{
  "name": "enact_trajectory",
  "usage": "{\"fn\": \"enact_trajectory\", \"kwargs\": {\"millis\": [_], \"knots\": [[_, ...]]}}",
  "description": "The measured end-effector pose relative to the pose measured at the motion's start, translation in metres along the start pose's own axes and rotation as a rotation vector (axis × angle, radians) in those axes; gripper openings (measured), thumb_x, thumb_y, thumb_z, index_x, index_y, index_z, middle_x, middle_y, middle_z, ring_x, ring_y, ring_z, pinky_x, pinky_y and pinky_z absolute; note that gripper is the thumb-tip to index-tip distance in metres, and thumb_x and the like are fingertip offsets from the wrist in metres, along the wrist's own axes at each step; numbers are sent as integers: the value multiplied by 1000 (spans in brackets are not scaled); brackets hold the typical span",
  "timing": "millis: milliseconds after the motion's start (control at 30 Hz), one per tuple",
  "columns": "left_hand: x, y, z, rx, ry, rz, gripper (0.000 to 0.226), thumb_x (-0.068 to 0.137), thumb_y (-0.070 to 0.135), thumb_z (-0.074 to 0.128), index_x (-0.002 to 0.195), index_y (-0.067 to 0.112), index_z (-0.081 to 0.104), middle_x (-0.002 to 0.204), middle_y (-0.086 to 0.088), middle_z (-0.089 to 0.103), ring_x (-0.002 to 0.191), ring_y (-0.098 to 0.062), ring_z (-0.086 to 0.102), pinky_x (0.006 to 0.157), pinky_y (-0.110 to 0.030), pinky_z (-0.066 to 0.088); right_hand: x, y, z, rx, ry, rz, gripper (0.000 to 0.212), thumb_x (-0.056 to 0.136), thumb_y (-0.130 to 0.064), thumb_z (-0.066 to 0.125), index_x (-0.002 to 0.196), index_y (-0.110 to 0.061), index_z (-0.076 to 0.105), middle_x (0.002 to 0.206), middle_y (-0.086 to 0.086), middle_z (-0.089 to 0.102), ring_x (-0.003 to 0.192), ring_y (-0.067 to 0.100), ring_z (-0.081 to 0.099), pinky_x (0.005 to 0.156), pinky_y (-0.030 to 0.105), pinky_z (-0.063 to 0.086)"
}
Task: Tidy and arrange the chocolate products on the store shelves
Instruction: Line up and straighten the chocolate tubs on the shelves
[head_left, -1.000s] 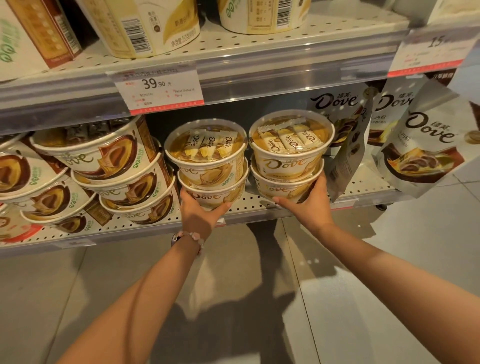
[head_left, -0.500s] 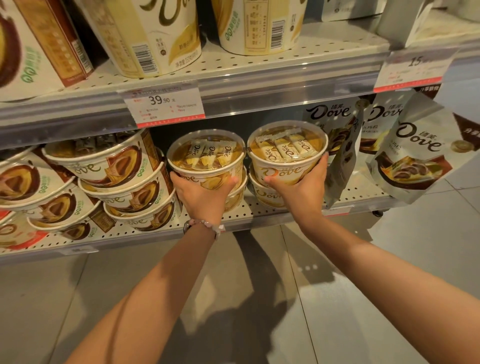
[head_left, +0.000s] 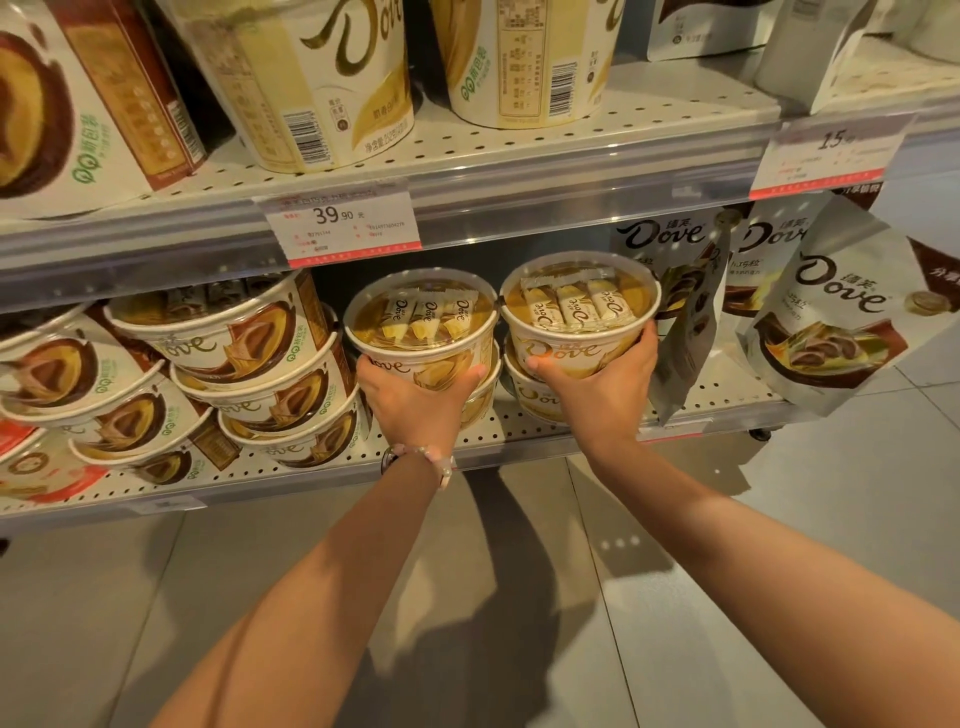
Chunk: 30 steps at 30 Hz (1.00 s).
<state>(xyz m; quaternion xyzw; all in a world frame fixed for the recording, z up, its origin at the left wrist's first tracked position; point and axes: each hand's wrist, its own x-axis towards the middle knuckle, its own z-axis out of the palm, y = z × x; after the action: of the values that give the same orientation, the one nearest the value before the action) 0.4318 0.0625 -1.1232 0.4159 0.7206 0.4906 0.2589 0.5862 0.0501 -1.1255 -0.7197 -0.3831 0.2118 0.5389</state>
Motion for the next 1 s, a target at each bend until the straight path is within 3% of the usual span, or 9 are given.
{"fn": "enact_trajectory", "kwargs": {"millis": [200,300,467,567,633,733,833,967,1000], "knots": [[4,5,-6,15,-103,-43,128,47,43,89,146,23,9,149,-5,28,137,-25,29,111,-45,30,0,-4,-11,-10,-105,3,123,54,-40,88,148,-16,13,150,4,30,138,22,31,113,45,30],[4,9,-16,-45,-222,-91,117,54,34,87,145,28,13,145,-2,34,133,-22,35,109,-46,34,-5,-12,-22,45,-173,12,107,64,-29,85,147,-16,19,147,4,34,134,19,36,112,34,30],[-16,38,-55,62,-545,-89,65,69,32,76,124,18,44,108,6,61,103,-13,58,91,-34,47,-36,-40,-46,201,-264,-11,85,77,-21,72,146,-23,23,145,0,38,133,18,38,111,46,34],[-28,73,-82,202,-617,51,29,80,27,70,103,27,51,97,12,54,92,-7,55,83,-30,47,-49,-73,-64,258,-276,-64,75,85,-12,66,145,-27,23,147,-5,33,130,6,32,113,35,28],[-28,97,-96,203,-546,196,36,79,29,71,110,22,55,104,7,58,95,-12,58,82,-31,50,-52,-101,-72,266,-255,-192,70,87,-12,64,143,-26,25,145,-5,34,130,3,31,110,26,27],[-23,132,-110,7,-404,355,19,76,17,71,91,17,60,84,1,64,72,-11,59,66,-28,48,-44,-139,-76,298,-221,-328,69,86,-11,64,143,-20,26,142,-6,35,131,3,33,110,18,26],[-19,164,-118,-70,-143,553,24,75,15,72,89,18,52,81,3,55,72,-10,51,66,-24,46,-24,-173,-74,316,-201,-379,72,84,-10,66,143,-19,25,138,-12,34,128,-1,33,102,2,24],[-6,189,-117,-110,158,551,66,67,21,80,117,18,36,115,0,40,106,-14,42,89,-10,35,10,-205,-74,200,-215,-394,89,80,-12,71,148,-14,14,148,0,23,137,11,25,113,25,23],[-2,192,-114,-121,187,508,81,64,24,82,126,15,31,124,-2,35,116,-15,37,99,-15,31,20,-211,-75,144,-226,-382,95,78,-13,73,149,-13,10,152,4,18,140,16,21,116,32,21]]}}
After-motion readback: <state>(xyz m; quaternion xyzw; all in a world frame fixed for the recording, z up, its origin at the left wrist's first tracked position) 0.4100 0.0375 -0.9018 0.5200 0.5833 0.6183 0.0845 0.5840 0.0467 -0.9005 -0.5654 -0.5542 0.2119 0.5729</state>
